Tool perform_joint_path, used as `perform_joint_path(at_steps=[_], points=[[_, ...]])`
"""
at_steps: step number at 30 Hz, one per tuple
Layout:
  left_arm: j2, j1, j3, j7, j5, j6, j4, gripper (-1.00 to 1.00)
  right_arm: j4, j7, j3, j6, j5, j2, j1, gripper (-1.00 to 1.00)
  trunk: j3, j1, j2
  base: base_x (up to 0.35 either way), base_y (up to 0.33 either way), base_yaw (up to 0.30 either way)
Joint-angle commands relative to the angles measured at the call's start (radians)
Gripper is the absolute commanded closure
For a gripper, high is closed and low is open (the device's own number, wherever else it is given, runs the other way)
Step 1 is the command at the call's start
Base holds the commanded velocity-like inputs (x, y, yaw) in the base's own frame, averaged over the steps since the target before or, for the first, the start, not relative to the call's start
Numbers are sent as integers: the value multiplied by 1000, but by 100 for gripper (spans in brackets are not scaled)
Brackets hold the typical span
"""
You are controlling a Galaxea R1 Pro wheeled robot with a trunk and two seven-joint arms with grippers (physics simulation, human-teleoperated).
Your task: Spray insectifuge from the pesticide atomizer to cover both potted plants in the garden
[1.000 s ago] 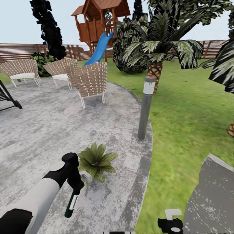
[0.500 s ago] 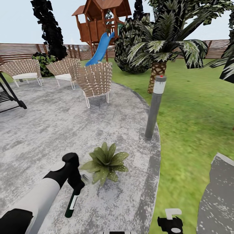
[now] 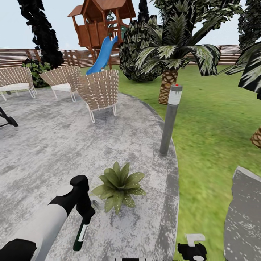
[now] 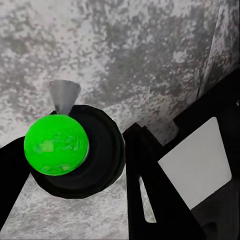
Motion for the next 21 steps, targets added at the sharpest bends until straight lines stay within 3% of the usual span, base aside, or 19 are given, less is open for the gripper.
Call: perform_joint_path(at_steps=[1, 4, 6, 11, 19, 21], points=[[-2, 4, -3, 19, 12, 10, -1, 100, 1, -2, 8, -4, -10, 0, -1, -100, -1, 0, 0, 4, 3, -299], [-4, 9, 2, 75, 107, 7, 1, 100, 1, -2, 8, -4, -10, -1, -1, -100, -1, 0, 0, 1, 1, -213], [0, 9, 3, 105, 128, 6, 0, 100, 1, -2, 8, -4, -10, -1, -1, -100, -1, 0, 0, 0, 0, -57], [8, 10, 6, 180, 146, 5, 10, 100, 16, -2, 9, -5, -9, -4, -1, -100, -1, 0, 0, 0, 13, -10], [0, 29, 31, 186, 147, 1, 9, 100, 17, -2, 9, -5, -11, -3, -1, -100, -1, 0, 0, 101, 220, -17], [9, 30, 32, 178, 146, 0, 1, 100, 16, -2, 8, -5, -11, -3, -1, -100, -1, 0, 0, 25, 25, -252]])
